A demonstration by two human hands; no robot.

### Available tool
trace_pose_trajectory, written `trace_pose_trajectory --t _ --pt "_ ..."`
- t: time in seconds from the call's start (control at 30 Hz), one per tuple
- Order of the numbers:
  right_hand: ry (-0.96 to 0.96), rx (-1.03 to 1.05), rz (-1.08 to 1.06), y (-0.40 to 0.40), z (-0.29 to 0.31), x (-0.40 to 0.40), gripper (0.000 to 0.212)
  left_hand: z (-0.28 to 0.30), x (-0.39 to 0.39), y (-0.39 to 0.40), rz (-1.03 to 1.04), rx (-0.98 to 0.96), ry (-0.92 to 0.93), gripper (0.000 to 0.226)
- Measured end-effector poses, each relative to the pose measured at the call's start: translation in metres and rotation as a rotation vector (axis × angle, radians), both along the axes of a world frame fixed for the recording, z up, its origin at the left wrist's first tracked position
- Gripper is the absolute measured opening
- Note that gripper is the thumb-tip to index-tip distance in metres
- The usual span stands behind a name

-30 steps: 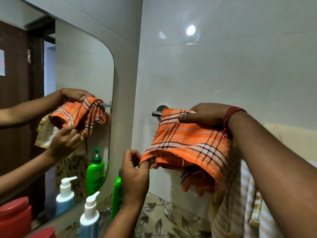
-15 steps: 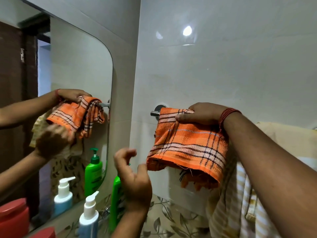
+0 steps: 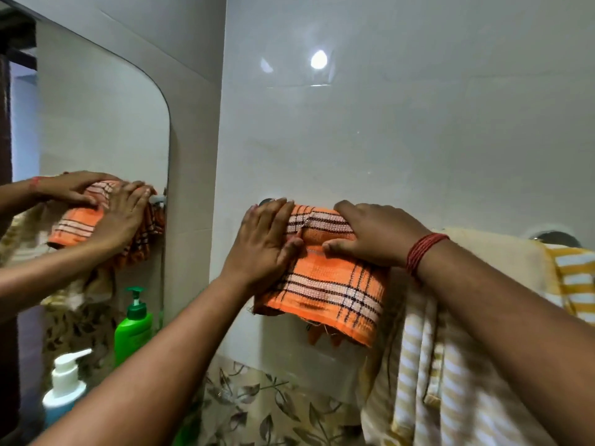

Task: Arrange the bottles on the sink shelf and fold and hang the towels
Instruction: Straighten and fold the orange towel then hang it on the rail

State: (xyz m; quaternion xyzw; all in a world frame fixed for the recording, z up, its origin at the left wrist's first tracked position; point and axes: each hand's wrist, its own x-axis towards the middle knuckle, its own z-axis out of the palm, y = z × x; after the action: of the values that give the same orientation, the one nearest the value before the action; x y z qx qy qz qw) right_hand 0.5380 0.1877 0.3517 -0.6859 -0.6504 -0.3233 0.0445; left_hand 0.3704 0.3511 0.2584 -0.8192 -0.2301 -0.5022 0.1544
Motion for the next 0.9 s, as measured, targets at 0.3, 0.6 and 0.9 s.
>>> trace_pose_trajectory --t 0.3,0.6,0.9 --pt "-0.053 0.022 0.027 -0.004 0.005 -0.010 0.076 0.032 -0.003 -0.002 -0.129 -0.250 -0.037 0.056" --pt "-0.080 -0.070 0.042 -0.024 -0.005 0.020 0.088 0.043 -0.009 0.001 -0.058 -0.246 -0.020 0.055" --pt "-0.061 0.369 0.123 -0.105 -0.032 0.025 0.063 0.016 0.020 -0.091 -0.102 -0.091 -0.264 0.051"
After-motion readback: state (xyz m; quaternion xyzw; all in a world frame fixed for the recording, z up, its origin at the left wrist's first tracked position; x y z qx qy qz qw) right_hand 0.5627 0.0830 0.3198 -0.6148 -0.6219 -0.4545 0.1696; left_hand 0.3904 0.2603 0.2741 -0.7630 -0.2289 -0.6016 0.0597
